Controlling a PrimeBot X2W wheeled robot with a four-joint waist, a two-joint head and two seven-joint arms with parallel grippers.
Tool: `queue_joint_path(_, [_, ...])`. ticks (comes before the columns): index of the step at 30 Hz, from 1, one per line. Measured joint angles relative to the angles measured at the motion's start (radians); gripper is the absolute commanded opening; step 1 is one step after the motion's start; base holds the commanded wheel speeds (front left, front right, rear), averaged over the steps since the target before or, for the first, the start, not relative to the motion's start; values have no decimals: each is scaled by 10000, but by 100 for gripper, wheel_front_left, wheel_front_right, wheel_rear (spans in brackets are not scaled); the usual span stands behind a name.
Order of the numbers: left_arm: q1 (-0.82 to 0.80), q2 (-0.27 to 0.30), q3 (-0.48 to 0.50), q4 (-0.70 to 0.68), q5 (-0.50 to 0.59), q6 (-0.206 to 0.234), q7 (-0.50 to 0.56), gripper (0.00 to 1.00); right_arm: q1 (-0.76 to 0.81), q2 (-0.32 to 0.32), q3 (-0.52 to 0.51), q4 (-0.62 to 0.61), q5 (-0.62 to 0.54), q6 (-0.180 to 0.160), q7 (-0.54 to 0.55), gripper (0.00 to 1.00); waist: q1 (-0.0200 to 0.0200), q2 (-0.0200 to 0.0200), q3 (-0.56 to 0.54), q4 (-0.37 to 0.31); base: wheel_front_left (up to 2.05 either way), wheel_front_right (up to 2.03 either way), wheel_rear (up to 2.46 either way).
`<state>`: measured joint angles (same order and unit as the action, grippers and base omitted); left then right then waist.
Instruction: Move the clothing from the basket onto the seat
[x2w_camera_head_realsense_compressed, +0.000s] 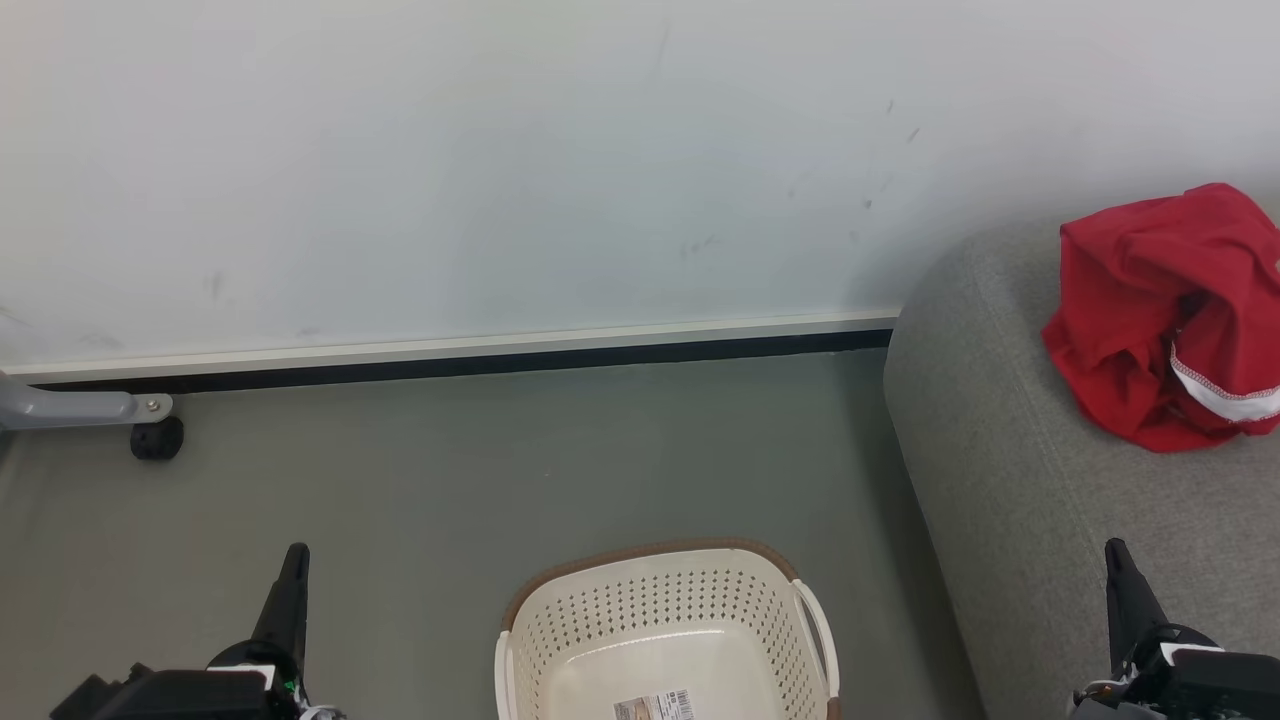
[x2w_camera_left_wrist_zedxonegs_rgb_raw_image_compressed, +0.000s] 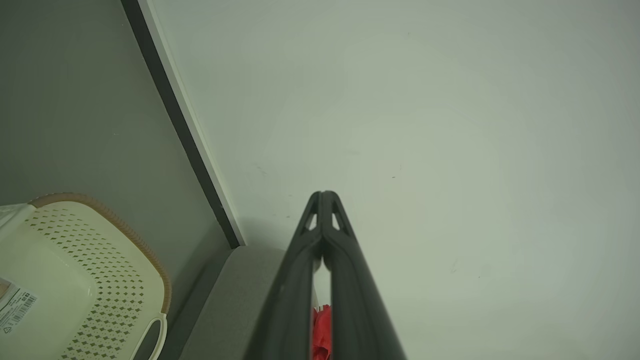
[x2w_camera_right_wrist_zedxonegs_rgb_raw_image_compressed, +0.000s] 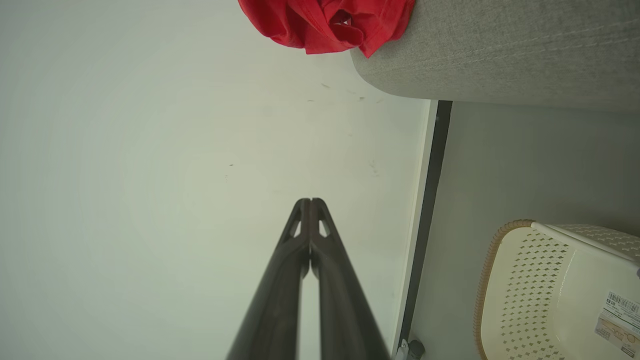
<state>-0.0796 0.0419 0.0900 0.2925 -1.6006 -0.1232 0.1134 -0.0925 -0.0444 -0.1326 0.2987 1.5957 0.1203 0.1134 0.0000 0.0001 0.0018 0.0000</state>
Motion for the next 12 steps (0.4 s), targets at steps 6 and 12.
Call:
queue_joint_path(6, [0,0,0,0,0,0,0,0,0,0,0,0,0,0,0,0,0,0,0,0,0,0,0])
queue_joint_path(12, [0,0,0,2,0,0,0,0,0,0,0,0,0,0,0,0,0,0,0,0,0,0,0])
